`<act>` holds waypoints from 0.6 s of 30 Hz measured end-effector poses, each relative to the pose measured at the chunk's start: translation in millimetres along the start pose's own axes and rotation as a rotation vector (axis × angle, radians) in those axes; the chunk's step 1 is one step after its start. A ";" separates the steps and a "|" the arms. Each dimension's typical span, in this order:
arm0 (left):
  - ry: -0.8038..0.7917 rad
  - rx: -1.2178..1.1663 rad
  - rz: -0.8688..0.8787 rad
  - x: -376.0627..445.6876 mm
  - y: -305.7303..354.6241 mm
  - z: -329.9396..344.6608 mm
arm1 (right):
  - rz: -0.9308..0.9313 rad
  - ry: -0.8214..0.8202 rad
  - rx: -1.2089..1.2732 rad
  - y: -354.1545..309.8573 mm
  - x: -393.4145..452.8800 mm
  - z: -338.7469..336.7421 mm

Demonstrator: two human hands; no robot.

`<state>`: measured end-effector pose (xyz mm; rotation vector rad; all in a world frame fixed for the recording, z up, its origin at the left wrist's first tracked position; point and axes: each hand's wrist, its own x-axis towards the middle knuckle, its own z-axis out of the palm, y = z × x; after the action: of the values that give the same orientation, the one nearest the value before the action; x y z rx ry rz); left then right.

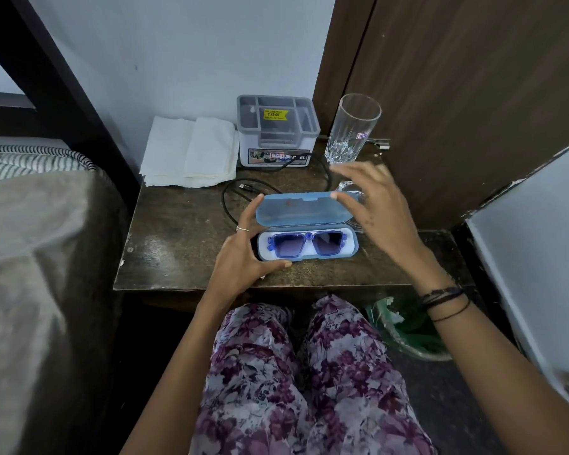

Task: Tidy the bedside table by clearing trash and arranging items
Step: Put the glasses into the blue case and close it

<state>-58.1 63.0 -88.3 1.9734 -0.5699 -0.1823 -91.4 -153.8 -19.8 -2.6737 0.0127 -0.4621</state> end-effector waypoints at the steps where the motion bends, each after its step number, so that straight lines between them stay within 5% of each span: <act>1: -0.008 -0.005 -0.005 -0.7 1.7 -0.2 | 0.015 -0.089 -0.009 3.0 4.4 -0.6; 4: -0.004 -0.031 -0.055 -1.5 0.0 1.8 | -0.018 -0.280 -0.031 8.4 5.6 4.0; 18: 0.017 -0.121 -0.144 -0.8 -8.2 5.5 | -0.280 -0.139 -0.196 21.1 -54.1 17.9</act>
<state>-58.3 61.8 -98.2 1.8962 -0.3965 -0.2822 -135.5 -161.4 -61.0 -2.9083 -0.3805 -0.3743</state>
